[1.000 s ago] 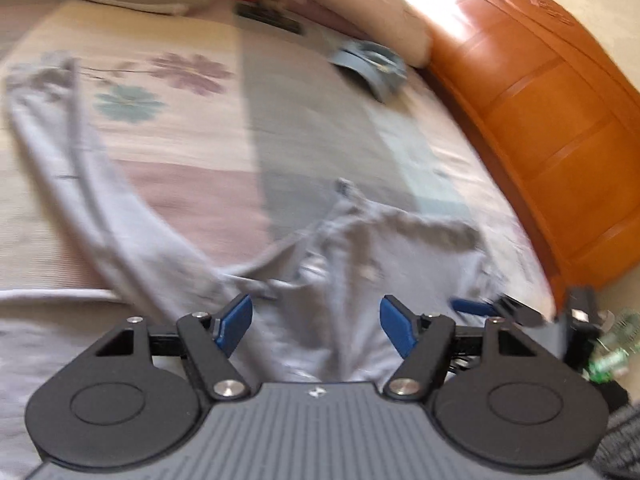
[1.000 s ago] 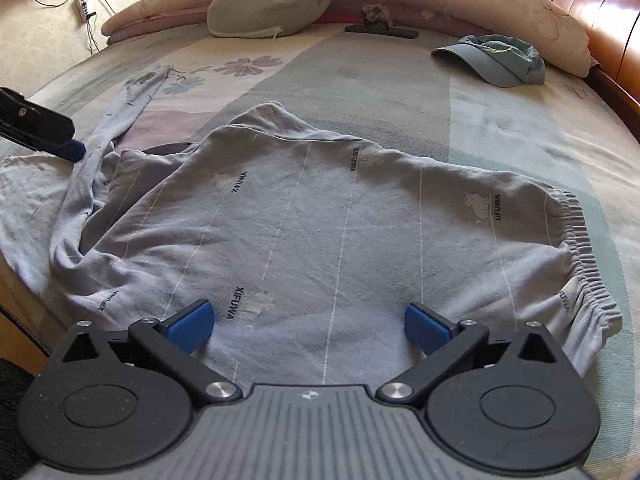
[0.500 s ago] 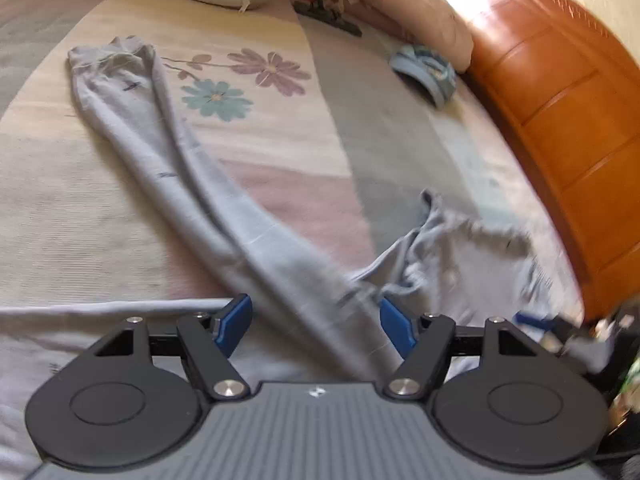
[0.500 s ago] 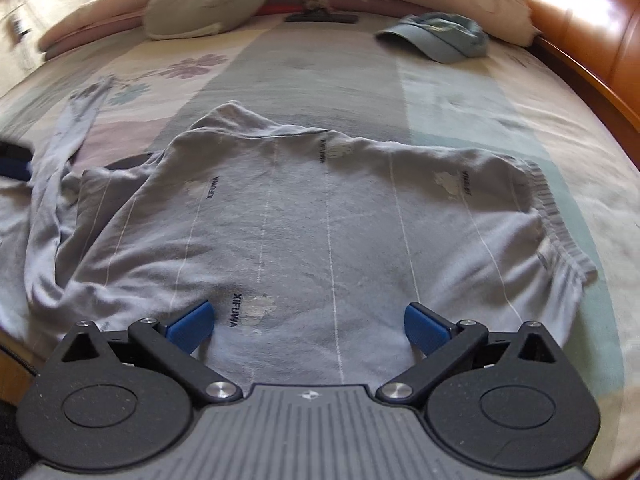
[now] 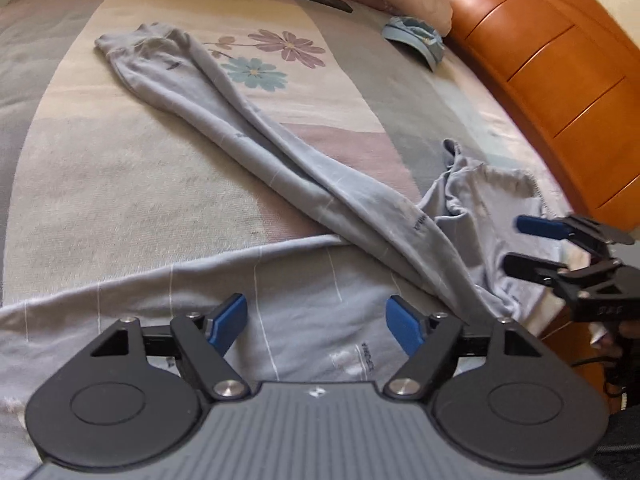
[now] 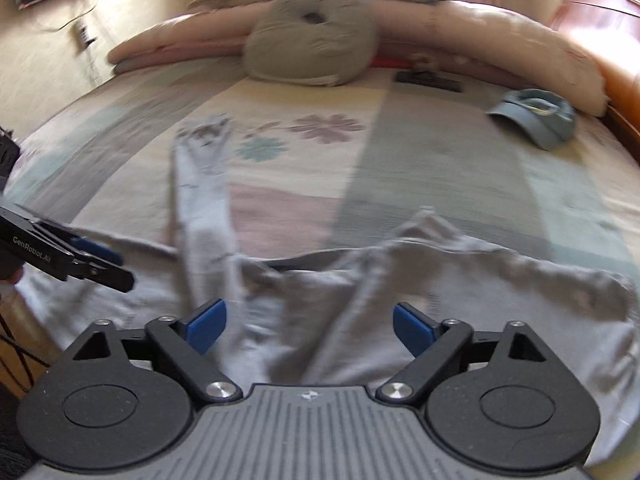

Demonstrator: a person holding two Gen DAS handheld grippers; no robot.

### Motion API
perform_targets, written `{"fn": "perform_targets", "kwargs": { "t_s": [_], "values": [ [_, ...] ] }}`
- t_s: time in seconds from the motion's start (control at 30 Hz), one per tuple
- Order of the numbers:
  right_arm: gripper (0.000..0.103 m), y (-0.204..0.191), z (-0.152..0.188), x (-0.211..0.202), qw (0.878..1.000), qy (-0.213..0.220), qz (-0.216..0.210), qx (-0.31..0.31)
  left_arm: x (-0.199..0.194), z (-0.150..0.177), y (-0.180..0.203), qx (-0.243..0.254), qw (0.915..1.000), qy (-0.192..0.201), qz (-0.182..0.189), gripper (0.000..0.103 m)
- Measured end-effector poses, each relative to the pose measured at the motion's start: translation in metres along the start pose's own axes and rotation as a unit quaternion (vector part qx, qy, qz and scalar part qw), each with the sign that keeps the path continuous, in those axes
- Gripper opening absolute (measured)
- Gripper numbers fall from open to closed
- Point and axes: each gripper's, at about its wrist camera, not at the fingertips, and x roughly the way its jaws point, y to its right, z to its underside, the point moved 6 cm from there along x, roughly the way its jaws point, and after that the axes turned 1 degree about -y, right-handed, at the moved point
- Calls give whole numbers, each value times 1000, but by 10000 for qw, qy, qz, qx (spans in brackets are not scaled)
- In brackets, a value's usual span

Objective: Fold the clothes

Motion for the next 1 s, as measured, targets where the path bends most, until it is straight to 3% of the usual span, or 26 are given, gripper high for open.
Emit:
{"fn": "perform_targets", "kwargs": {
  "t_s": [0.27, 0.5, 0.67, 0.93, 1.0],
  "values": [
    [38, -51, -40, 22, 9971, 90, -359, -667, -18, -8, -10, 44, 9993, 251, -275, 78],
    [29, -93, -70, 74, 9882, 20, -564, -1425, -35, -8, -30, -265, 9968, 408, -637, 78],
    [19, -101, -81, 110, 9876, -160, -508, -1476, -45, -3, -39, -624, 9945, 558, -634, 78],
    [18, -103, -82, 130, 9872, -410, -376, -1493, -46, 1, -40, -793, 9937, 613, -497, 78],
    [8, -103, -82, 131, 9871, -424, -269, -1518, -46, -1, -40, -838, 9936, 643, -409, 78]
  ]
}}
